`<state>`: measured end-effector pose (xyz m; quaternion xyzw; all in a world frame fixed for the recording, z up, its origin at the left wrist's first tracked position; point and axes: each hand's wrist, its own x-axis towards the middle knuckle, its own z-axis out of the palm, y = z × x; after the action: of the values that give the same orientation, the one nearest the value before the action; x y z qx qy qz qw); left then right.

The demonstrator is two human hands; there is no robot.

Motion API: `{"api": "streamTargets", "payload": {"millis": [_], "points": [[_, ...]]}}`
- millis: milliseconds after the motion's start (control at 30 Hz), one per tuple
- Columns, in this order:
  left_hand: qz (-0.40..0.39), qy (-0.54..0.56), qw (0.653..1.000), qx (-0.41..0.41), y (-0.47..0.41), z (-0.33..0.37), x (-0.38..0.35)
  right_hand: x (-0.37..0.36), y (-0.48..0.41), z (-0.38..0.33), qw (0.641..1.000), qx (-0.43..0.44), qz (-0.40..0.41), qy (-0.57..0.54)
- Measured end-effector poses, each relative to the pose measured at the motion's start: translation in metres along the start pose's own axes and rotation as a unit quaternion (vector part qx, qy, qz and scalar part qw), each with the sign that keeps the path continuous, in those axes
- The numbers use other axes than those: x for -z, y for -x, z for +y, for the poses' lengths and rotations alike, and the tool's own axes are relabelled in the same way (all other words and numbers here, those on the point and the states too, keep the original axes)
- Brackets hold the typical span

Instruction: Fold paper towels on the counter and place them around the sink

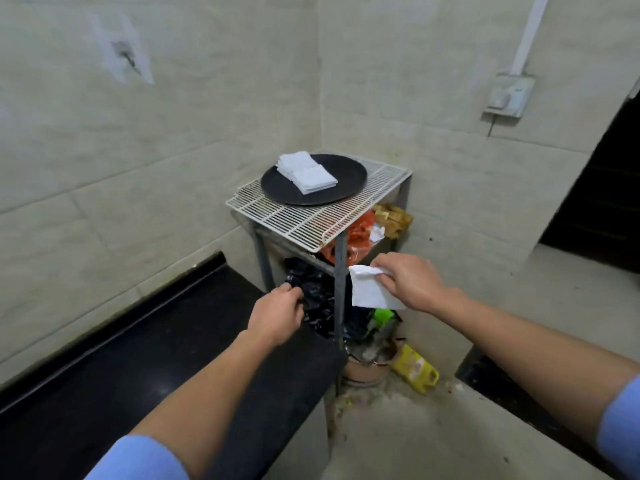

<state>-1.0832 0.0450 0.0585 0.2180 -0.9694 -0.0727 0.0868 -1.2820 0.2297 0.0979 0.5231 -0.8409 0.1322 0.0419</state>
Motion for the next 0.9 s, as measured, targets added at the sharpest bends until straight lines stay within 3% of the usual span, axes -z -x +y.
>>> {"api": "streamTargets", "payload": {"millis": [200, 433, 900], "points": [[0.031, 0.019, 0.999, -0.011, -0.128, -0.018, 0.011, 0.029, -0.111, 0.045, 0.998, -0.015, 0.060, -0.017], [0.051, 0.021, 0.998, 0.003, -0.213, -0.040, 0.013, 0.048, -0.230, 0.074, 0.996, 0.008, 0.085, 0.000], [0.049, -0.008, 0.976, 0.210, -0.364, -0.072, 0.005, 0.009, -0.499, 0.113, 0.984, 0.161, 0.021, -0.069]]}}
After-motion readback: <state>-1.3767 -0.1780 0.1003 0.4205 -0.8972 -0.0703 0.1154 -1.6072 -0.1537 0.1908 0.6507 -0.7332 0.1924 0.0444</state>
